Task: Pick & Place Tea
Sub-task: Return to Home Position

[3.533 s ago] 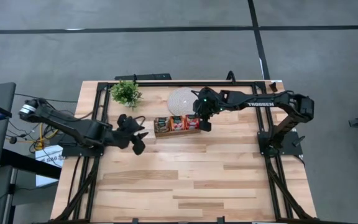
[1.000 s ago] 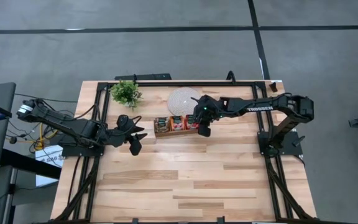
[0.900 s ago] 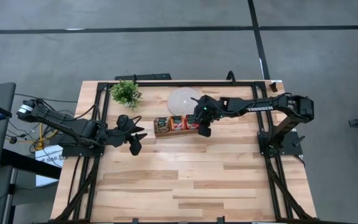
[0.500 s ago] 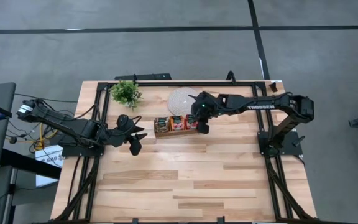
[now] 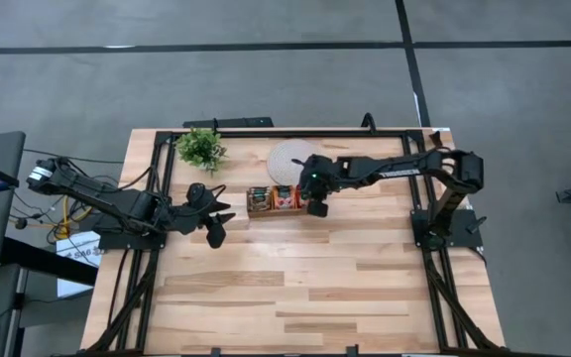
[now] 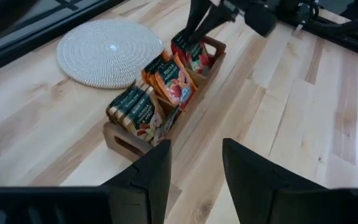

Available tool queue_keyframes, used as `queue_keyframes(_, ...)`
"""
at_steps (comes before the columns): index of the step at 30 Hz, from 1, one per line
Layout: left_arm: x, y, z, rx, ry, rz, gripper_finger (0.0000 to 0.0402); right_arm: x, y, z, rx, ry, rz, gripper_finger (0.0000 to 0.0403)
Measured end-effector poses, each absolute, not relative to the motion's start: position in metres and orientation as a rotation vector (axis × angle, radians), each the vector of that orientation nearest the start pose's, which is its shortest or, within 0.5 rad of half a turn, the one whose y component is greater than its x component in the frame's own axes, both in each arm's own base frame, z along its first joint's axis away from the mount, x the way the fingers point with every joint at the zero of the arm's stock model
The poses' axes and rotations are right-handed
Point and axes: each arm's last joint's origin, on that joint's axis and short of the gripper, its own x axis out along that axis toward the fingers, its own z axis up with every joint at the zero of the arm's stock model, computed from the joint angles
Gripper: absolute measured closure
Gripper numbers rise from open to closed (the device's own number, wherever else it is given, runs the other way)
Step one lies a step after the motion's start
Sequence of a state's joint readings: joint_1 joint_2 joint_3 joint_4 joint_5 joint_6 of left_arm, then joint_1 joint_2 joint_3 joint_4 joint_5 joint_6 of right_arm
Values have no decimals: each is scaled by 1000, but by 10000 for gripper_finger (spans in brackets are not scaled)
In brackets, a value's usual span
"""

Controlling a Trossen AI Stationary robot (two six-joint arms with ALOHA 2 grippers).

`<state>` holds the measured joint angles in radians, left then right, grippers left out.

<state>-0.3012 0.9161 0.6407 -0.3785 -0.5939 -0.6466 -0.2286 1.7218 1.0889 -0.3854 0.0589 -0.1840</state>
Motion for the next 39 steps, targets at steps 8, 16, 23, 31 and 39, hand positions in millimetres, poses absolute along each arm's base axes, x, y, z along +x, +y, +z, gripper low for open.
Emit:
queue_keyframes(8,181,-40,249,-346,472,442,266,329,-78,211,-122,945,-181,398)
queue_keyframes(16,181,-40,249,-343,470,440,266,326,-86,219,-148,918,-250,402)
queue_keyframes(23,182,-40,250,-348,463,435,266,332,-91,199,-116,969,-268,402)
queue_keyframes(31,183,-41,251,-364,456,407,266,338,-83,189,-89,992,-237,402)
queue_keyframes(39,183,-41,251,-368,457,397,266,336,-83,195,-96,976,-261,402)
